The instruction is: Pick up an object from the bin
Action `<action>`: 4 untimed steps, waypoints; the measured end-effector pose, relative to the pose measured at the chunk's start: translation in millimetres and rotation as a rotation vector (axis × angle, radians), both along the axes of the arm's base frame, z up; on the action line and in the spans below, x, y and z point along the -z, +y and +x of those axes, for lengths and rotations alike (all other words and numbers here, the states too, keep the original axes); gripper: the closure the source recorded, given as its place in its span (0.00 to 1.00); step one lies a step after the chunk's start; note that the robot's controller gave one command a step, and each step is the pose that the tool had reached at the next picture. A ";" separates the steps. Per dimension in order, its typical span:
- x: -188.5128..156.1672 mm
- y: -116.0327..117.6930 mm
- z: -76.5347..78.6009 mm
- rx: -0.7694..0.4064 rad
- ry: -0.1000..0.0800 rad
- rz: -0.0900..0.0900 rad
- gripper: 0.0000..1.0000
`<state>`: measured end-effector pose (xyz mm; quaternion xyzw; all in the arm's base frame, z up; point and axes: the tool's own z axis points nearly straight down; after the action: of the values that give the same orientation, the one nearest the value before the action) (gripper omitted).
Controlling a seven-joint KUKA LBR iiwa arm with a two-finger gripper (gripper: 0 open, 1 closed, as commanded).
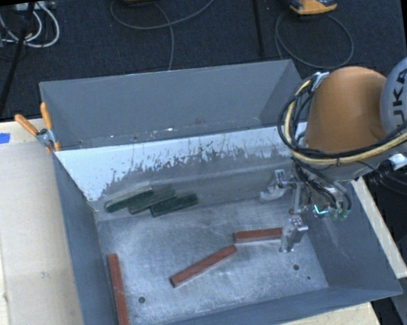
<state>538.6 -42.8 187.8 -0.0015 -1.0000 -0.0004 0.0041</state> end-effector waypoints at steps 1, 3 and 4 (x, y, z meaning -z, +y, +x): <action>-3.1 0.1 1.6 -0.001 -0.007 -0.001 0.00; 113.8 -10.4 2.6 -0.173 -0.008 -0.001 0.00; 113.7 -10.2 2.7 -0.173 -0.009 -0.001 0.00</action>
Offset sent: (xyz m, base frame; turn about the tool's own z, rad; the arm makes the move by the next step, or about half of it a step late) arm 0.0009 -0.0104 -0.1178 -0.1718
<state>541.3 -53.0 74.1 0.0849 -0.9964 0.0002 -0.0003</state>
